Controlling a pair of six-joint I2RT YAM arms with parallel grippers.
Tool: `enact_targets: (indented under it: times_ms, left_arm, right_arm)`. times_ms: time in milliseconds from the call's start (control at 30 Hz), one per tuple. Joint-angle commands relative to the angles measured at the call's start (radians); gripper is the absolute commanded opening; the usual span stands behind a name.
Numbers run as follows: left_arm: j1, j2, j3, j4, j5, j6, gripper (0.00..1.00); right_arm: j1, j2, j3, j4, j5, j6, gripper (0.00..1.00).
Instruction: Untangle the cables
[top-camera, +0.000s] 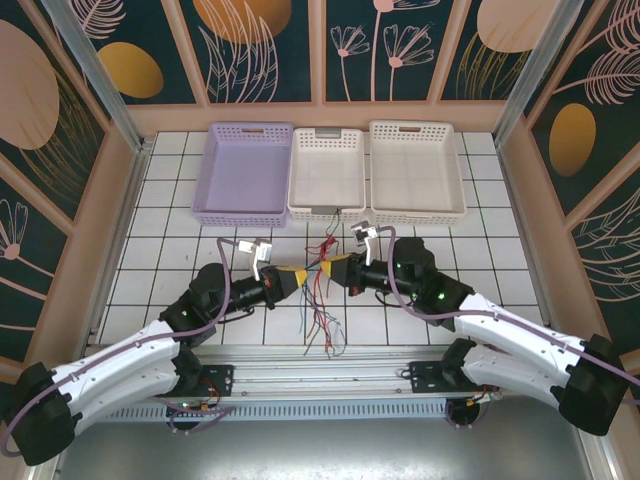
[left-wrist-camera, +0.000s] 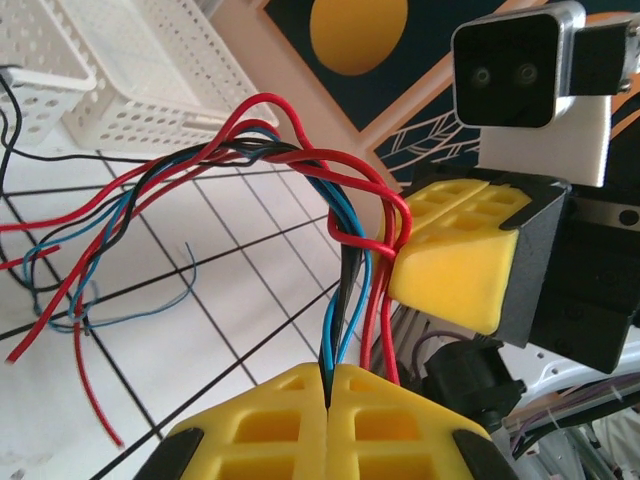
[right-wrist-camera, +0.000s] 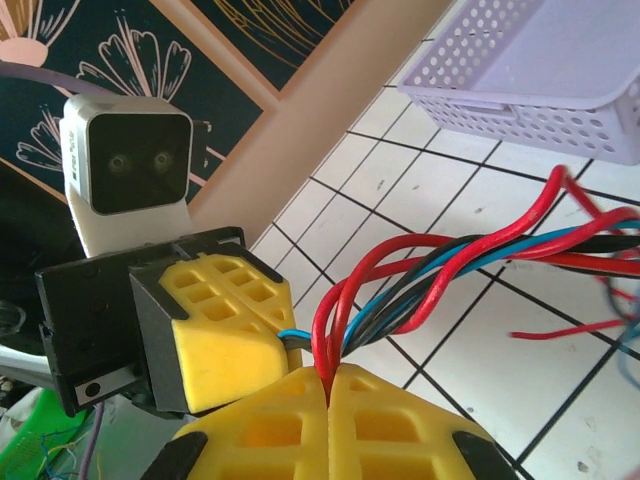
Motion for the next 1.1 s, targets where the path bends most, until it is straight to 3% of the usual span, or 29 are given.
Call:
enact_targets:
  times_ms: [0,467,833,1067]
  left_arm:
    - [-0.002,-0.022,0.030,-0.136,-0.036,0.052,0.00]
    - [-0.003,-0.019,0.144,-0.389,-0.145,0.154,0.00]
    - [-0.002,0.037,0.314,-0.668,-0.292,0.227,0.00]
    - [-0.001,0.071,0.407,-0.833,-0.313,0.307,0.00]
  right_arm:
    - [-0.031,-0.039,0.016,-0.065,0.074,-0.043,0.00]
    - [-0.233,-0.192,0.062,-0.308,0.075,-0.072,0.00]
    - [-0.405,-0.239,0.098,-0.473,0.238,-0.016,0.00]
    - [-0.550,-0.314,0.097,-0.520,0.257,0.030,0.00]
